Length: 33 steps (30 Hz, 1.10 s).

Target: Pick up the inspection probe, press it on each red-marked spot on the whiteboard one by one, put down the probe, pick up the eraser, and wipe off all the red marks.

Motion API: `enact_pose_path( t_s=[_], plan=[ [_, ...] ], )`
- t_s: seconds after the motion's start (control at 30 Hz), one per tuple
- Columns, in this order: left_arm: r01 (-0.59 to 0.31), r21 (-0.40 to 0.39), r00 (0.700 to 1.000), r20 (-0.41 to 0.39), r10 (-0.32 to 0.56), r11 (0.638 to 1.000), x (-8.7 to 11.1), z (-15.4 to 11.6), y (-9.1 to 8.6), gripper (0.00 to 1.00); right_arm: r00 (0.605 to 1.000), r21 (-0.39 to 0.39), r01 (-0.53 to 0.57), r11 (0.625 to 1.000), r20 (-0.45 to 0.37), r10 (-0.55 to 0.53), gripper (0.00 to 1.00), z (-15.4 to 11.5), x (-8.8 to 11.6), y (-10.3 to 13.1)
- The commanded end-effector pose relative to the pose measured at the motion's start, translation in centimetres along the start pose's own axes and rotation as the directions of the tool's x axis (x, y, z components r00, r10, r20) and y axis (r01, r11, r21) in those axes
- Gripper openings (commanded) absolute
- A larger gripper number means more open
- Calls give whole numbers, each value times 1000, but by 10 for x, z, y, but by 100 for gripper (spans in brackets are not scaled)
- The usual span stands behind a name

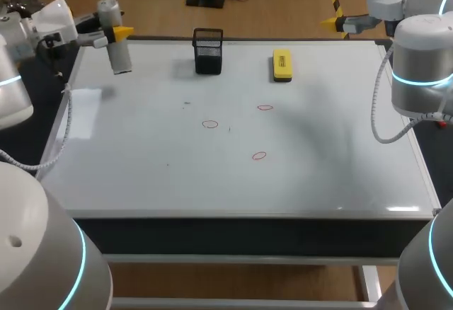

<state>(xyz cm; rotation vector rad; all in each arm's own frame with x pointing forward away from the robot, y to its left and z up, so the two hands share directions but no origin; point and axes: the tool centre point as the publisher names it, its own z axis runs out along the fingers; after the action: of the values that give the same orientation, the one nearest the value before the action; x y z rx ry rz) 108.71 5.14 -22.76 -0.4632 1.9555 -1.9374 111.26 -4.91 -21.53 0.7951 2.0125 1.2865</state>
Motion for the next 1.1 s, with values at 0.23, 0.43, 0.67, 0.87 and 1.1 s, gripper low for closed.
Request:
enact_pose_path(
  t_s=[0.23,0.43,0.67,0.87,1.1],
  plan=[
    [-1,-8,999,52,2,1000,4,-4,-6,0,1000,-1,0,1000,-1,0,100,0,0,0],
    [-1,-8,999,52,2,1000,4,-4,-6,0,860,46,393,918,-373,-349,100,37,-3,-8],
    [-1,-8,999,52,2,1000,4,-4,-6,0,492,-66,716,695,-658,-570,100,81,11,-15],
    [-1,-8,999,52,2,1000,4,-4,-6,0,106,-258,865,430,-744,-660,100,106,30,-26],
    [-1,-8,999,52,2,1000,4,-4,-6,0,-379,-480,877,12,-707,-597,100,124,42,-36]
  ],
)
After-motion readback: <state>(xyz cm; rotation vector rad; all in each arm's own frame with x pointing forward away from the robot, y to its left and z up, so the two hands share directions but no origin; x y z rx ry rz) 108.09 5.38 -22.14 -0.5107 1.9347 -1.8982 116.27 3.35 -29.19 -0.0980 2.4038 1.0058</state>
